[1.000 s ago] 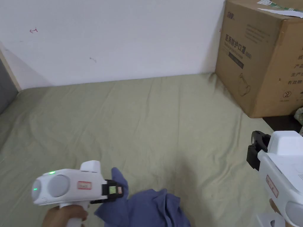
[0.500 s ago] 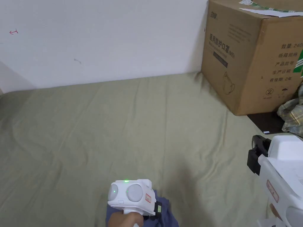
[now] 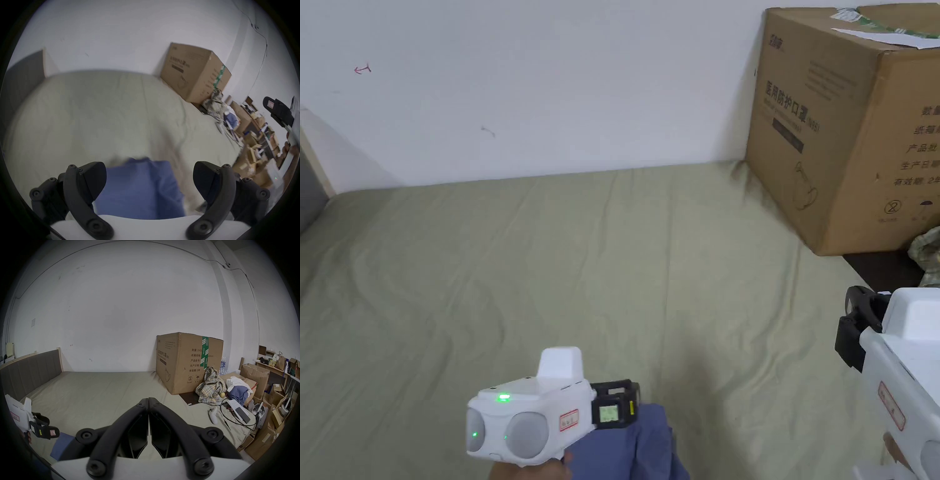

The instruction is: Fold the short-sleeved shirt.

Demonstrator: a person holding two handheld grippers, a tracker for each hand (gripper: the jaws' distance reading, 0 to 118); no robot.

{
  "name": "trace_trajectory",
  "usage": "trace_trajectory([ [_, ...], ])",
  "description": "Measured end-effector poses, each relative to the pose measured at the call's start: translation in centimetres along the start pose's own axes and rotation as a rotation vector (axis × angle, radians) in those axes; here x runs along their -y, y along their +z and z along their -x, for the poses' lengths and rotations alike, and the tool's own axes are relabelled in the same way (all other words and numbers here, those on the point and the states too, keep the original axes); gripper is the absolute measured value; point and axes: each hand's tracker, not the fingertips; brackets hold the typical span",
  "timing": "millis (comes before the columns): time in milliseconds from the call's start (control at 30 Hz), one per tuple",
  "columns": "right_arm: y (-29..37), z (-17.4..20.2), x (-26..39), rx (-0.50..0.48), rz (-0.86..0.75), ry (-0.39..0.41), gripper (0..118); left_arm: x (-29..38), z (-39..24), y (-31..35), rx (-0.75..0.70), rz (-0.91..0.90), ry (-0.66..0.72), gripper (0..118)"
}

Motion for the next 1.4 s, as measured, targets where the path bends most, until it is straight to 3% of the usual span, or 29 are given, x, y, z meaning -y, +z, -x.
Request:
trace_trajectory([
  [100, 0.0, 0.4, -0.1, -0.010, -0.004, -0.004, 0, 1.1, 1.4, 0.5, -0.105, -0.059, -0.031, 104],
  [200, -0.1, 0.8, 0.1, -0.017, -0.001, -0.002, 0, 2.7, 2.6, 0.2, -0.121, -0.081, -0.036, 67],
  [233, -0.1, 0.8, 0.1, -0.020, 0.002, -0.002, 0, 3.2, 2.8, -0.1, -0.118, -0.080, -0.034, 47],
  [333, -0.2, 0.9, 0.3, -0.024, 0.009, 0.001, 0, 4.7, 2.5, -1.0, -0.109, -0.086, -0.038, 1],
  [700, -0.8, -0.8, 1.2, -0.003, 0.034, 0.000, 0, 8.4, -4.7, -6.2, 0.028, 0.032, -0.100, 0],
  [967, -0.9, -2.6, 1.8, 0.030, 0.055, 0.001, 0, 11.1, -7.8, -11.8, 0.015, 0.193, -0.134, 0],
  [1167, -0.6, -3.0, 2.0, 0.038, 0.058, -0.002, 0, 10.6, -7.9, -11.2, 0.004, 0.180, -0.127, 0],
  [1400, 0.6, -0.8, 0.1, -0.007, -0.004, -0.003, 0, 5.1, -6.3, -3.2, 0.040, -0.102, -0.101, 0],
])
